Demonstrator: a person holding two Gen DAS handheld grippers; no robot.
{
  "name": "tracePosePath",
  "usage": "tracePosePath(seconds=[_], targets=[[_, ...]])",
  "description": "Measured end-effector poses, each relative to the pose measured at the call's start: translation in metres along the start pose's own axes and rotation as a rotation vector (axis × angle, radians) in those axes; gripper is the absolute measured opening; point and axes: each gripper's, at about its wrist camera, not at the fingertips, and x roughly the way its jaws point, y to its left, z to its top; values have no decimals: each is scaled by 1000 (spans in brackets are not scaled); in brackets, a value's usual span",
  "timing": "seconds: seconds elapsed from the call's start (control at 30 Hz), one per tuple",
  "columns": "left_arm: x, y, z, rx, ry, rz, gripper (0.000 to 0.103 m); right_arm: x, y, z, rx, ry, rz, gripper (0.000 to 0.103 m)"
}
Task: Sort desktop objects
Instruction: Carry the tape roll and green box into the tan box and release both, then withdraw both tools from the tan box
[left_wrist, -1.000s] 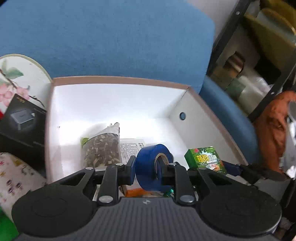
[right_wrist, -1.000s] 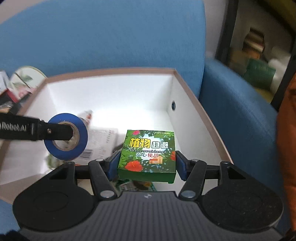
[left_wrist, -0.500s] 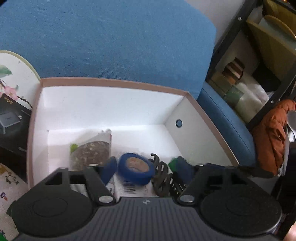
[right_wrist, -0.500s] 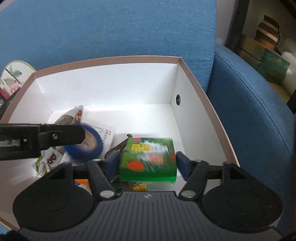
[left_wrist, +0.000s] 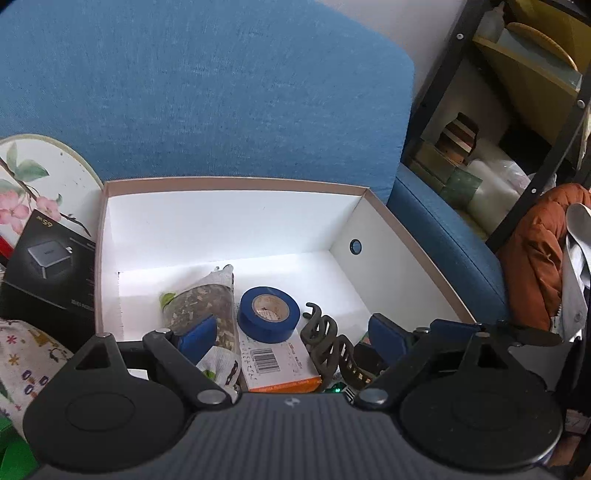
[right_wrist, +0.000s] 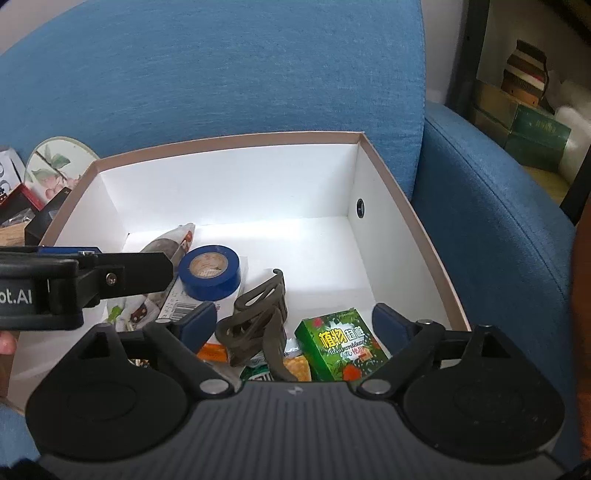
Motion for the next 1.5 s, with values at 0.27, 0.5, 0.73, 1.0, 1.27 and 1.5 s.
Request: tracePosePath(seconds=[0.27, 0.5, 0.73, 1.0, 1.27, 1.5], targets=[[-31, -4, -5, 29, -19, -9, 92, -29, 10, 1, -22, -32, -4, 90], [-79, 3, -26, 37, -43, -16, 92, -66, 32, -9, -32, -45, 20, 90], [-132, 10, -61, 75, -98, 27, 92, -107, 68, -39, -79, -95, 44, 90], [-160, 11, -103, 81, -121, 46, 94, -132, 101, -81, -90, -131, 11, 96], [-163, 9, -132, 78, -102, 104, 99, -137, 114, -117, -64, -136, -79, 96], [-159, 6, -142, 59, -64, 132, 100, -134, 112, -133, -31, -125, -130, 96]])
